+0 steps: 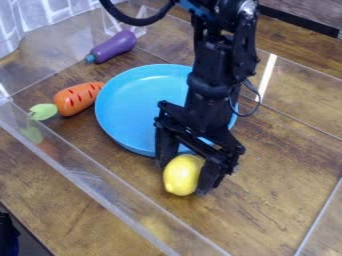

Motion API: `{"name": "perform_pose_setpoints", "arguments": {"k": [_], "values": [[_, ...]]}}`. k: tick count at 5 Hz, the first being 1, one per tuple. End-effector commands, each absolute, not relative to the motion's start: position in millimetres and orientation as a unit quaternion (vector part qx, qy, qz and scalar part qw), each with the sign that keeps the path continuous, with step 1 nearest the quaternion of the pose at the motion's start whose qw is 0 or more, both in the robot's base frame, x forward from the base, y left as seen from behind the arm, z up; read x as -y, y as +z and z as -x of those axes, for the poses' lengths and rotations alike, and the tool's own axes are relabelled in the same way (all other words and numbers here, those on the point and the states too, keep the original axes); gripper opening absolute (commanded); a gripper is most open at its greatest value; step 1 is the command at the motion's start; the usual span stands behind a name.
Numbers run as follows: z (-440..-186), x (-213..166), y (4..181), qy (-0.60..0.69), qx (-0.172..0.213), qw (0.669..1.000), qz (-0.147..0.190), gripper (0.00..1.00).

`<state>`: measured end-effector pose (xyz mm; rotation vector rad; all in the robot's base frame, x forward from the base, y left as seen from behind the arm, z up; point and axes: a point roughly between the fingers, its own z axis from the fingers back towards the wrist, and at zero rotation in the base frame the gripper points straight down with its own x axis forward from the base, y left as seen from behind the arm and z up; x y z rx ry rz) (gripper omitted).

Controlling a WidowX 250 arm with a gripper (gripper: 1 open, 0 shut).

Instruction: Remove the lemon from the blue tray and put it on the table

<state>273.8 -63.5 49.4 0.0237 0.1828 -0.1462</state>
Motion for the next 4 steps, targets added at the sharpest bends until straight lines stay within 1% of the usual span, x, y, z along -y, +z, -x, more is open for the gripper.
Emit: {"name": "perform_pose_setpoints", "arguments": {"k": [1, 3, 4], "values": [[-283, 55, 82.8, -0.067, -0.050, 0.996, -0.011, 1.00], [-291, 34, 108.5, -0.102, -0.044, 0.994, -0.026, 1.00], [-301, 25, 114.8, -0.108, -0.041, 0.993, -0.030, 1.00]]}}
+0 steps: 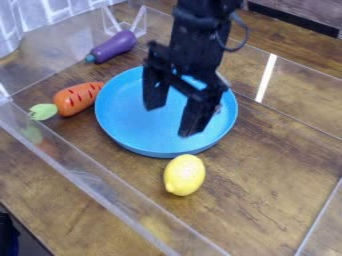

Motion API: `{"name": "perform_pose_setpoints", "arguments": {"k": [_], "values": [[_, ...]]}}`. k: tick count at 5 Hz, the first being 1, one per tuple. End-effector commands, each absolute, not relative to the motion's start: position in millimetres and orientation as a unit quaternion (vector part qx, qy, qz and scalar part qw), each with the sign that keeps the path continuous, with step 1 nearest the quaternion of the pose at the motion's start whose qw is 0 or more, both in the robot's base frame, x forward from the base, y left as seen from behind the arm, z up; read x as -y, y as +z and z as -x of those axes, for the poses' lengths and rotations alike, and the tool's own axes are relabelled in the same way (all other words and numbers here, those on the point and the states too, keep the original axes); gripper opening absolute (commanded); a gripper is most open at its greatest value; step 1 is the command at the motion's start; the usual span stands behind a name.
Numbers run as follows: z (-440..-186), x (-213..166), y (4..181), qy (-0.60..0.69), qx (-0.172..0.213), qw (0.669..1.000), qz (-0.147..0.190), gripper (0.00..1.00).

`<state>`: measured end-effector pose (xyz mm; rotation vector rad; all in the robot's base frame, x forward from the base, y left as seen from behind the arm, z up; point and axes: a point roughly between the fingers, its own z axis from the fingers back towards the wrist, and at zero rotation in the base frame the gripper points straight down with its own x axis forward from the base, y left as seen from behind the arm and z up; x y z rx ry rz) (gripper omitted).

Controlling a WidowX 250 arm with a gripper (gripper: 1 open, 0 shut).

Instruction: Remove the lemon from the blue tray and put it on the table

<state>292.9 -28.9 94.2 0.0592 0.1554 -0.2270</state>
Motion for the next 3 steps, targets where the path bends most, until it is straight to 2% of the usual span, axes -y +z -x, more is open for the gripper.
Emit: {"name": "perform_pose_setpoints", "arguments": {"k": [1, 2, 3], "values": [[-308, 31, 113.6, -0.089, -0.039, 0.995, -0.034, 1.00], [-311, 36, 115.7, -0.067, -0.039, 0.996, -0.037, 1.00], [-315, 25, 110.4, -0.084, -0.040, 0.995, -0.038, 1.00]]}}
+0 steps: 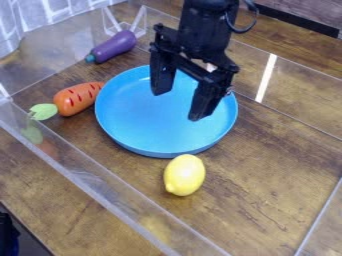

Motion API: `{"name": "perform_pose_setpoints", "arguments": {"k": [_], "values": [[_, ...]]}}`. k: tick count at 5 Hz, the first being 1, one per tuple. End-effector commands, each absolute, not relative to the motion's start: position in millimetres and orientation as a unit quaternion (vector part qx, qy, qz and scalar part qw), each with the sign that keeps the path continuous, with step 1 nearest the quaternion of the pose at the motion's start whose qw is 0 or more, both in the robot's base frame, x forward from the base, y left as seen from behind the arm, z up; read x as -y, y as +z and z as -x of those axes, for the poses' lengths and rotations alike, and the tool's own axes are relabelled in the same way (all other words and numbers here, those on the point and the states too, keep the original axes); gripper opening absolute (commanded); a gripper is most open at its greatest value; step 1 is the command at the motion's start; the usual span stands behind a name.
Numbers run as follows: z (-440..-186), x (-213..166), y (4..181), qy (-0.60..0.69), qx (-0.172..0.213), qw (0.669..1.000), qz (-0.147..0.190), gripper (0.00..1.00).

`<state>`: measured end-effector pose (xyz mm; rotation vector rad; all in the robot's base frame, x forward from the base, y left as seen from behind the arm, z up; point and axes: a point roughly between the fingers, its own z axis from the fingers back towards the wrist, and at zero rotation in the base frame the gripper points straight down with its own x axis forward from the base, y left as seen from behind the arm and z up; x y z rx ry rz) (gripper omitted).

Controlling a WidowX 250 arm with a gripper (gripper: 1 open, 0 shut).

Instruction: Remove the lemon from the blue tray and put it on the table

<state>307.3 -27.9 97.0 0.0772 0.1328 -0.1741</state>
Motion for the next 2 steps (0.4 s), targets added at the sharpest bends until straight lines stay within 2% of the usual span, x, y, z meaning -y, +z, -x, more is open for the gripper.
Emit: {"name": "perform_pose_setpoints", "arguments": {"k": [1, 2], "values": [[-320.3, 13.7, 104.0, -0.101, -0.042, 0.993, -0.039, 1.00], [-319.2, 14.3, 103.1, -0.058, -0.044, 0.997, -0.037, 1.00]]}}
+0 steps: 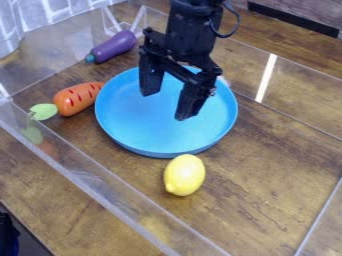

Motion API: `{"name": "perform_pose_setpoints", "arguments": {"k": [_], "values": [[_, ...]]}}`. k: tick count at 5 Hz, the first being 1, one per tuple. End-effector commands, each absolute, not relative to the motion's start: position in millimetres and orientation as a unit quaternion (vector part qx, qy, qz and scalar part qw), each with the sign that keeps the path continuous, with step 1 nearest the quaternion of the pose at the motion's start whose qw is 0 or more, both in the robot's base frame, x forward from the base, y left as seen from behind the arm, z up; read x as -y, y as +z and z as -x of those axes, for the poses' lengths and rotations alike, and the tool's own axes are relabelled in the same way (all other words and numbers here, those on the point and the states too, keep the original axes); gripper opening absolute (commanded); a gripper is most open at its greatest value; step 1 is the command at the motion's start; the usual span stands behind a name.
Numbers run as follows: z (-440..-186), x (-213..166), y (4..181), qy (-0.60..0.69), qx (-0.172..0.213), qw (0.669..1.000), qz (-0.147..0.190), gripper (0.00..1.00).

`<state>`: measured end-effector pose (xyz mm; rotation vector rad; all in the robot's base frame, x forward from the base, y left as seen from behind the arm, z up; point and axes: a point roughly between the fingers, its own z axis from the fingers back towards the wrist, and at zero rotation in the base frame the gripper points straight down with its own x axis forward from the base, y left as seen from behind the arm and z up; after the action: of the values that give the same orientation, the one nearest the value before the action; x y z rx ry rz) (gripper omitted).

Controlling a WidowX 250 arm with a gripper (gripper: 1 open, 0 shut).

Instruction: Remove the lemon from the blue tray and put it on the table

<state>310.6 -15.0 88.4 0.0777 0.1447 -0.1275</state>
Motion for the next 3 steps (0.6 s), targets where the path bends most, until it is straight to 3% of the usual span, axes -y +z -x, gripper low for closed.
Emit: {"name": "perform_pose_setpoints", "arguments": {"k": [1, 3], "values": [[-318.3, 14.0, 103.6, -0.017, -0.048, 0.998, -0.038, 1.00], [-313.8, 17.1, 102.7, 0.025, -0.052, 0.998, -0.038, 1.00]]}}
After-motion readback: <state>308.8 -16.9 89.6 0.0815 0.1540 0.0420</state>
